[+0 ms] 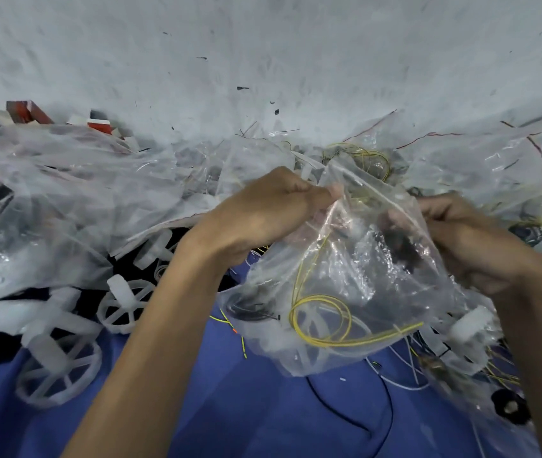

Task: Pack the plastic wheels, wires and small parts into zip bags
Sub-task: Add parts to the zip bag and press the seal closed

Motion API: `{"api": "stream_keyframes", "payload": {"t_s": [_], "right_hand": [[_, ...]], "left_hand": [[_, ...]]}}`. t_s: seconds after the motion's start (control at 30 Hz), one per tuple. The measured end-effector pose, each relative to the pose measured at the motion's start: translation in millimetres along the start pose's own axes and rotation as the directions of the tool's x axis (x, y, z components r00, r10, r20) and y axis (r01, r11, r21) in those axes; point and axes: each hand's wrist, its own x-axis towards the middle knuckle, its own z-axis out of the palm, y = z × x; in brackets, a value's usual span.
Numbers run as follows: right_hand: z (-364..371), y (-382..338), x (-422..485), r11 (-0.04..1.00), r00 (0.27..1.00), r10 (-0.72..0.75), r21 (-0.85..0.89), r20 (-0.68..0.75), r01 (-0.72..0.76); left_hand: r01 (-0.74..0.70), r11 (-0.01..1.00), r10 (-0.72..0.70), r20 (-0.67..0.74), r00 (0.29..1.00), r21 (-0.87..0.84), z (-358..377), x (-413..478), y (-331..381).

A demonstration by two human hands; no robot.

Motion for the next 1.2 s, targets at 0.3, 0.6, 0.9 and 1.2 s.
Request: {"api": "stream_keyframes", "payload": {"t_s": [0.3, 0.6, 0.9, 1.2], "right_hand": [[10, -17, -8, 0.995, 0.976, -0.092, 0.065, 0.195, 0.081], [-17, 15, 4, 0.922, 0.994, 0.103, -0.372, -0.031, -0.107], [17, 34, 2, 0.841, 0.808, 0.490, -0.421, 0.328, -0.339], [70, 64, 25, 0.936, 0.937, 0.328, 0.169, -0.117, -0.307]], "left_hand": [[-0.033, 0.999, 0.033, -0.033, 0.999, -0.012, 6, 13, -10], [-0.049, 0.983, 0.033, -0.092, 0.995, -0.176, -1, 27, -35], [0.297, 0.944, -0.328, 0.334, 0.884, 0.140, -18, 20, -89], [0.284, 0.953, -0.298, 0.476, 0.828, 0.104, -28, 14, -94]]}}
